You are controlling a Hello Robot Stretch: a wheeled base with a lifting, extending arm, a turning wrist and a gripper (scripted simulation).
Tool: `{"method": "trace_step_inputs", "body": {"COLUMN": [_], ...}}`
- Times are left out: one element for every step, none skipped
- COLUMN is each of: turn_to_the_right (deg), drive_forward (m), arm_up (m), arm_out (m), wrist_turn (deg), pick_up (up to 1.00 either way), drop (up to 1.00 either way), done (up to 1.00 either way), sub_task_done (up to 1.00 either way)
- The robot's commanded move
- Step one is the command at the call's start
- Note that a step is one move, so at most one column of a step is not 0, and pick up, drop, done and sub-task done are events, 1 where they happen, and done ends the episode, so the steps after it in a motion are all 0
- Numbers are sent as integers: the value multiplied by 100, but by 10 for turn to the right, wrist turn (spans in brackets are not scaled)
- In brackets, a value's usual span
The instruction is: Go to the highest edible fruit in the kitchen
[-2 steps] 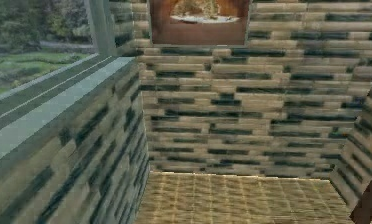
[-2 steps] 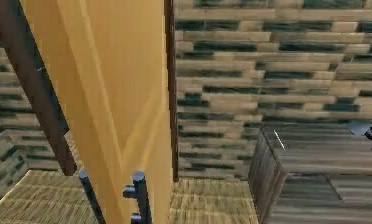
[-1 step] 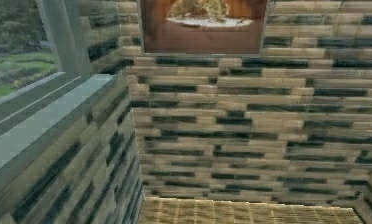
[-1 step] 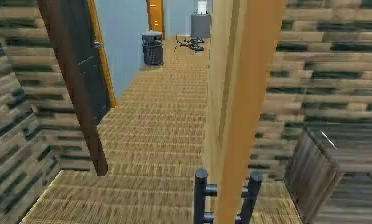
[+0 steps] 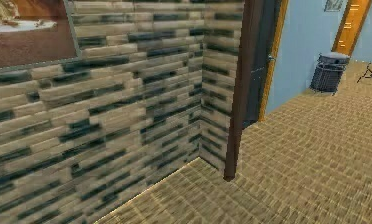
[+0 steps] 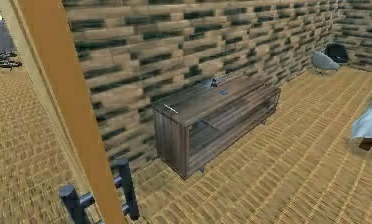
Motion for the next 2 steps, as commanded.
{"method": "trace_step_inputs", "body": {"turn_to_the_right": [150, 0], "drive_forward": [0, 60], "arm_up": [0, 0], "arm_out": [0, 0], "wrist_turn": [0, 0], "pick_up": [0, 0], "drop": [0, 0], "done": [0, 0], "sub_task_done": [0, 0]}}
